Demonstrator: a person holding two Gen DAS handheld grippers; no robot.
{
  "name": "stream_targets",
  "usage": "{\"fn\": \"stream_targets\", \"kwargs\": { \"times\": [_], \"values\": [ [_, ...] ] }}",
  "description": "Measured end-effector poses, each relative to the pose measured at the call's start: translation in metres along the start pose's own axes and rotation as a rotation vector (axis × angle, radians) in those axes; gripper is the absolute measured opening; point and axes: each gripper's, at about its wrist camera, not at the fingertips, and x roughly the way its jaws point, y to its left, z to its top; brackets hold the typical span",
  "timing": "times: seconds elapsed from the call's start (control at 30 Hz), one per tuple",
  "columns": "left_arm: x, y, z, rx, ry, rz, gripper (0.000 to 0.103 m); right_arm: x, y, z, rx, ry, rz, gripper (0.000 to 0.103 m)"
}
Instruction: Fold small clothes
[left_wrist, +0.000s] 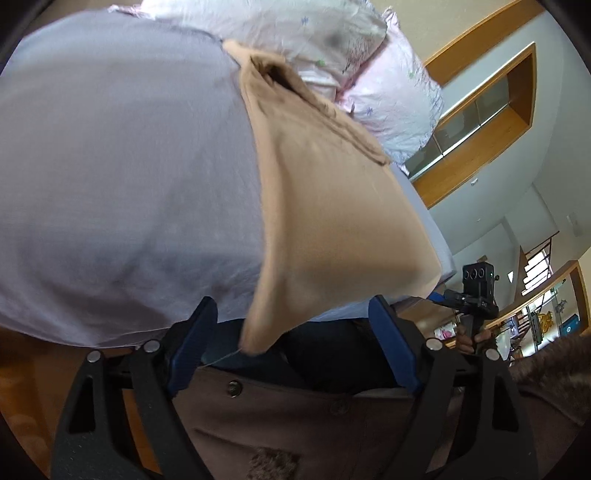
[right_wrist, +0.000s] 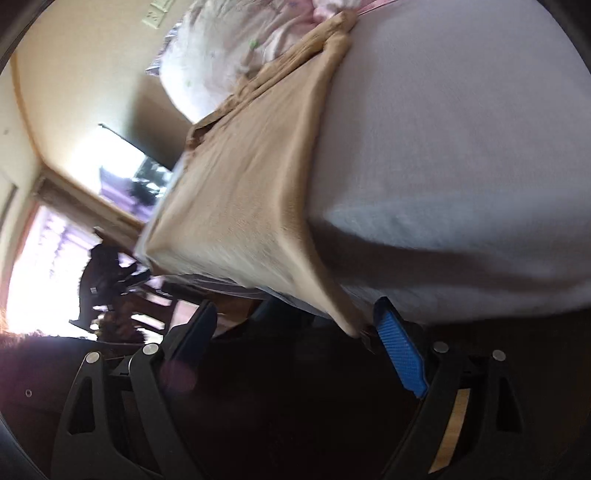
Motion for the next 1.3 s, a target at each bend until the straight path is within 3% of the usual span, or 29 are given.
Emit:
{"fn": "stream_targets", "kwargs": {
  "times": [0.03,0.07,0.1,0.13,0.17,0.2,0.37,0.47,0.57,0.67,0.73,0.8,0.93,1.03,1.1,1.13,1.17,1.2,1.27,1.3],
  "values": [
    [0.011,0.0,0.002,-0.013,0.011,0.01,0.075,0.003,-0.001,0.002,0.001,0.003,0.014,0.084],
    [0.015,0.001,0.002,-0.031,0.015,0.005,0.064,0.01,-0.003,0.004,0.005,0.007,0.036,0.07],
    [0.02,0.003,0.003,-0.058,0.018,-0.01,0.043,0.015,-0.007,0.003,0.01,0.022,0.085,0.056],
    [0.026,0.007,0.003,-0.106,0.034,-0.053,0.032,0.021,-0.006,0.001,0.001,0.042,0.128,0.015],
    [0.027,0.009,0.002,-0.129,0.04,-0.088,0.014,0.018,-0.001,-0.004,-0.023,0.045,0.141,0.007],
    [0.025,0.009,0.0,-0.152,0.047,-0.114,0.005,0.015,0.005,-0.006,-0.047,0.039,0.159,0.007],
    [-0.006,-0.015,0.015,-0.11,0.008,-0.139,0.004,-0.028,0.045,0.016,-0.169,-0.096,0.249,0.007],
    [-0.029,-0.042,0.063,-0.026,-0.113,-0.158,0.004,-0.051,0.08,0.062,-0.286,-0.208,0.235,0.007],
    [-0.033,-0.049,0.127,0.0,-0.214,-0.131,0.004,-0.056,0.109,0.139,-0.348,-0.357,0.172,0.007],
    [-0.008,-0.035,0.203,-0.057,-0.292,-0.084,0.004,-0.037,0.109,0.214,-0.297,-0.46,0.078,0.007],
    [0.02,-0.019,0.244,-0.119,-0.292,-0.053,0.004,-0.012,0.094,0.257,-0.227,-0.478,-0.003,0.007],
    [0.057,0.005,0.284,-0.177,-0.269,0.011,0.004,0.019,0.073,0.295,-0.157,-0.467,-0.081,0.007],
    [0.11,0.046,0.318,-0.315,-0.213,0.057,0.004,0.065,0.018,0.335,0.015,-0.39,-0.195,0.007],
    [0.132,0.063,0.326,-0.387,-0.18,0.041,0.005,0.087,-0.015,0.351,0.176,-0.323,-0.213,0.008],
    [0.132,0.066,0.328,-0.394,-0.189,0.026,0.009,0.086,-0.022,0.355,0.228,-0.316,-0.196,0.02],
    [0.129,0.067,0.324,-0.394,-0.197,0.013,0.013,0.081,-0.021,0.356,0.237,-0.333,-0.203,0.06],
    [0.122,0.066,0.321,-0.396,-0.211,0.004,0.03,0.068,-0.015,0.352,0.228,-0.391,-0.201,0.094],
    [0.114,0.066,0.32,-0.4,-0.234,0.004,0.055,0.059,-0.009,0.35,0.206,-0.438,-0.178,0.098],
    [0.093,0.064,0.317,-0.4,-0.288,0.014,0.068,0.04,0.006,0.338,0.132,-0.473,-0.088,0.098],
    [0.083,0.061,0.314,-0.39,-0.291,0.032,0.068,0.038,0.01,0.333,0.119,-0.451,-0.079,0.098]
  ]
}}
